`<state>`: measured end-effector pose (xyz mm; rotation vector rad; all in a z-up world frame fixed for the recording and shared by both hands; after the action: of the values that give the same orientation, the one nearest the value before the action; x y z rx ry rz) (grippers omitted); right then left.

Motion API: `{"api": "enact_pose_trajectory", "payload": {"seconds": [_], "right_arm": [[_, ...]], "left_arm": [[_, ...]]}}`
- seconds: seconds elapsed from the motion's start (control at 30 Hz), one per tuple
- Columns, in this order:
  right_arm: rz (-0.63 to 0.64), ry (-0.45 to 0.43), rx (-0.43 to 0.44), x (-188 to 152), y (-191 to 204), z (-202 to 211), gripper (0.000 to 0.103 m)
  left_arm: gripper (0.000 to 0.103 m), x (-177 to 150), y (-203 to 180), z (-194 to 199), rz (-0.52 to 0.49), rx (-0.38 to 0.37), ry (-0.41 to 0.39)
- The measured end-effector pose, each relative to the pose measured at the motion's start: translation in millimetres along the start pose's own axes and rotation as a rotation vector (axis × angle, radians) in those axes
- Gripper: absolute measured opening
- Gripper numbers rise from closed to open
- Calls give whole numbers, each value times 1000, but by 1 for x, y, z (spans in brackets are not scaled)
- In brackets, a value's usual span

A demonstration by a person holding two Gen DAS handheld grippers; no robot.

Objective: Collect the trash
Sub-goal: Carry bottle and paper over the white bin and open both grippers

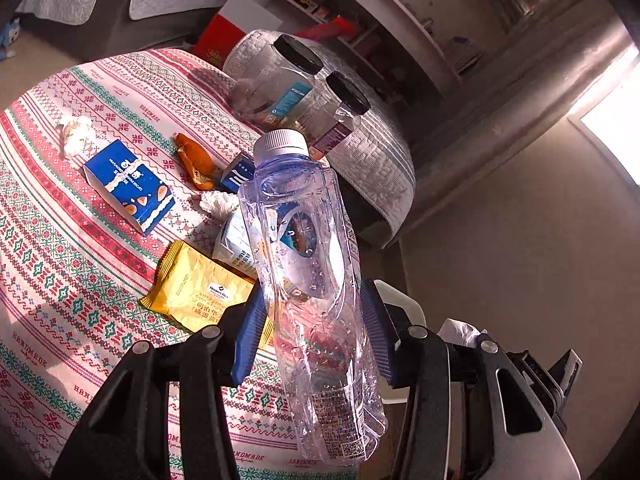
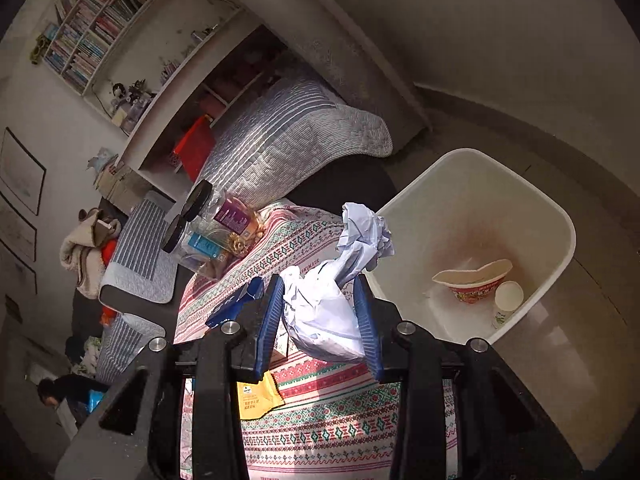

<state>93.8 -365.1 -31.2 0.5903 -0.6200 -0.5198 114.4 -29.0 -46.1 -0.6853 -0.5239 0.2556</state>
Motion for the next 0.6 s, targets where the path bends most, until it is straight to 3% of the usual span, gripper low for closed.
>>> {"api": "enact_pose_trajectory", "payload": {"seconds": [0.3,0.47,0.53,0.6], "right_arm": [[-232,-41,25,15,-52,2,35],[-373,-143,-42,20,-85,16,49],[-412,-177,-57,21,-95,22,53],[-414,-176,-59,22,-97,23,54]], "left_arm": [[47,-29,-98,-95,-167,-104,164],[49,-40,-138,-159,-199,-151,260],[58,-48,-144,-180,-225,-127,297],[59,-53,-145,-187,-265,-97,302]]}}
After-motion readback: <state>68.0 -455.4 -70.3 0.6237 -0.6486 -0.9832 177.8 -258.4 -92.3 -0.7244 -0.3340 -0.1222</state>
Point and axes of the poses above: each gripper's, at about its wrist camera, not at the fingertips, and z roughly against the way its jaws point, y to its left, x to its top, the point moved 5 cm from there along -z, roughly the way its jaws point, and after that the axes turned 10 degrees about y, right-handed, at the moved point
